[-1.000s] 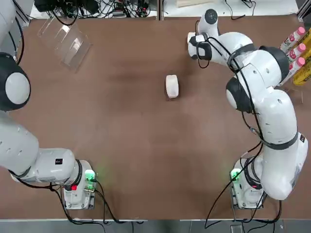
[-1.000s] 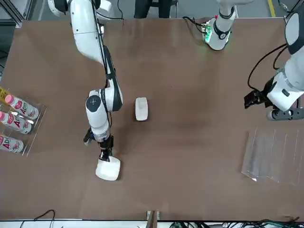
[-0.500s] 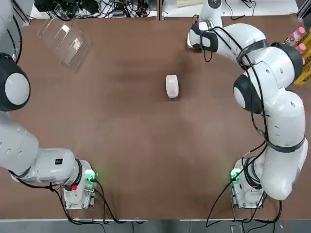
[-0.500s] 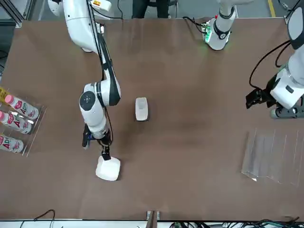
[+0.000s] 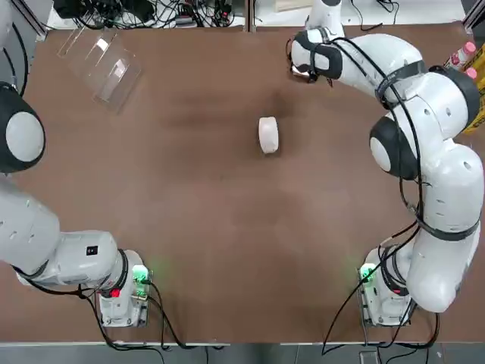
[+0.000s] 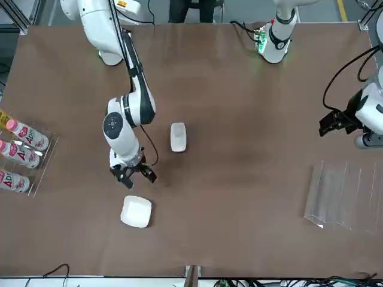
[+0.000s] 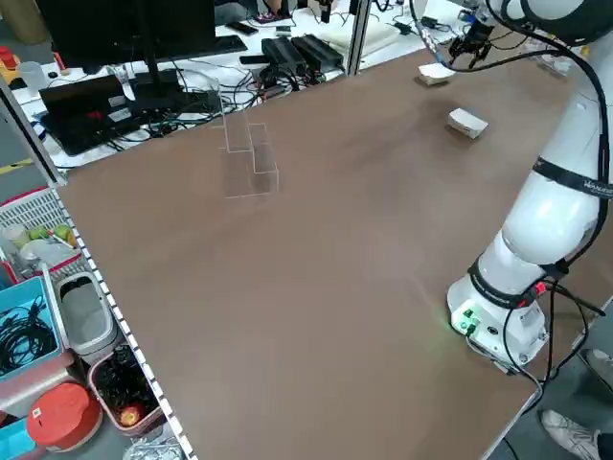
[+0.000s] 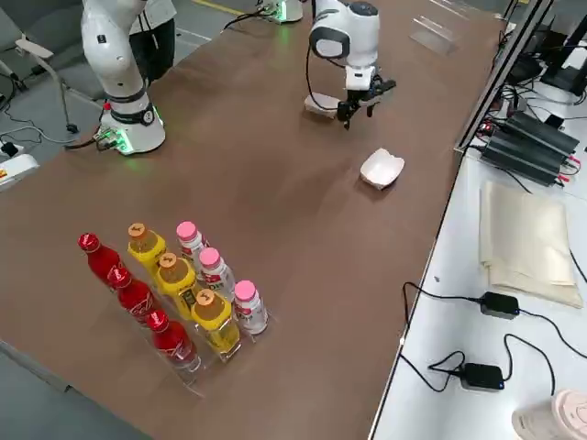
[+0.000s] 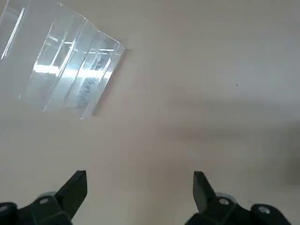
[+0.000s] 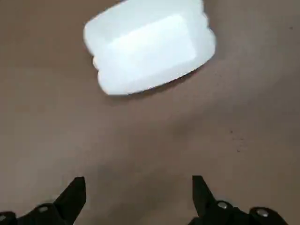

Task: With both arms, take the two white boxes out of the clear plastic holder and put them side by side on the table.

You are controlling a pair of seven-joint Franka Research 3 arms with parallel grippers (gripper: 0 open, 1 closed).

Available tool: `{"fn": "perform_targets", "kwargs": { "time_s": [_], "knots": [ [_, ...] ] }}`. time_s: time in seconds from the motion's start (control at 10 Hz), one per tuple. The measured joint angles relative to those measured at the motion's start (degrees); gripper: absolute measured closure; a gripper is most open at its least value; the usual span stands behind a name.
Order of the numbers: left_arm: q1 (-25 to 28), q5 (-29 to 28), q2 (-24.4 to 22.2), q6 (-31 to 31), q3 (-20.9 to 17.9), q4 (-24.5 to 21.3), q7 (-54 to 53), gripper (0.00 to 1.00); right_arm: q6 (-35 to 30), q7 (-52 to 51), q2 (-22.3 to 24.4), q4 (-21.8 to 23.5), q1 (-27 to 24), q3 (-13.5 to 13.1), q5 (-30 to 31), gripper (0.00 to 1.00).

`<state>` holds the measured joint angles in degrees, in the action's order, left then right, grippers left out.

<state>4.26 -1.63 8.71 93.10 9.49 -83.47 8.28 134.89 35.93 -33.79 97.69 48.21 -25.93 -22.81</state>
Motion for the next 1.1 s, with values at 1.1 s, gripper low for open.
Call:
{"fn": "perform_targets", "kwargs": {
  "time_s": [1.1],
  "knots": [
    [0.4,0.0,0.0,-0.1,-0.1,0.3,-0.3,0.0,15.1,-21.2,2.8,15.6,6.6,7.4,0.0,0.0]
  ]
}}
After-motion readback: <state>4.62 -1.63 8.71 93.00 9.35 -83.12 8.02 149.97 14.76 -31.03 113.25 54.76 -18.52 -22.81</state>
